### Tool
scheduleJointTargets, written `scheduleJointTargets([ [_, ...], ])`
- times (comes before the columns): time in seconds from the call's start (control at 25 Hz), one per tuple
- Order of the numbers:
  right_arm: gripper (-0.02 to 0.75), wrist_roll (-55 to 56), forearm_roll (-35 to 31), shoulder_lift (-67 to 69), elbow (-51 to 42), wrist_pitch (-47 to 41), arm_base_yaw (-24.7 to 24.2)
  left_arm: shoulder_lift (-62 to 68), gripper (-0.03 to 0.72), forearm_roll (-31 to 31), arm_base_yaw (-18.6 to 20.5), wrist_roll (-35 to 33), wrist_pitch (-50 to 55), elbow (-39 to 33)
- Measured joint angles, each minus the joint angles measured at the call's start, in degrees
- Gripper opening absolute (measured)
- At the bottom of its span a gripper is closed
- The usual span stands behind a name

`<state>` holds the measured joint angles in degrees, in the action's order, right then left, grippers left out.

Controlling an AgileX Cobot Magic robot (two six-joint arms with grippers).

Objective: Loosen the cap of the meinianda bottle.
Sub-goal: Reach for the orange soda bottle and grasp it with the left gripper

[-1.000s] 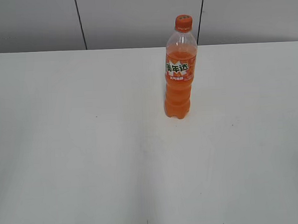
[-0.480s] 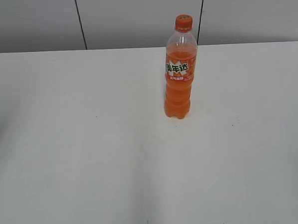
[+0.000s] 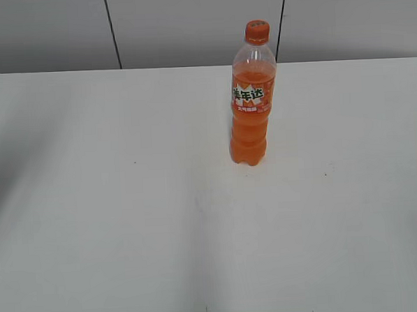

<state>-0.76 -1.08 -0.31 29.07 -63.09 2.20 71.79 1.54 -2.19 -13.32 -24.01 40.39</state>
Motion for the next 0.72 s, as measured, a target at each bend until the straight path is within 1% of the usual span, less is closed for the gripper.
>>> scheduleJointTargets([
  [0.12, 0.586, 0.0, 0.0, 0.0, 0.0, 0.0, 0.0, 5.8, 0.469, -2.3, 0.0, 1.5, -6.3, 0.0],
  [0.16, 0.586, 0.0, 0.0, 0.0, 0.0, 0.0, 0.0, 7.9, 0.469, -3.3, 0.0, 3.1, -8.6, 0.0],
  [0.32, 0.586, 0.0, 0.0, 0.0, 0.0, 0.0, 0.0, 15.8, 0.468, -9.0, 0.0, 8.0, -16.8, 0.0],
  [0.44, 0.586, 0.0, 0.0, 0.0, 0.0, 0.0, 0.0, 22.9, 0.468, -12.5, 0.5, 10.1, -24.4, 0.0],
  [0.6, 0.586, 0.0, 0.0, 0.0, 0.0, 0.0, 0.0, 32.1, 0.468, -14.3, 2.6, 10.6, -34.0, 0.1],
  [0.72, 0.586, 0.0, 0.0, 0.0, 0.0, 0.0, 0.0, 38.2, 0.468, -16.1, 4.4, 10.6, -39.0, 0.1],
])
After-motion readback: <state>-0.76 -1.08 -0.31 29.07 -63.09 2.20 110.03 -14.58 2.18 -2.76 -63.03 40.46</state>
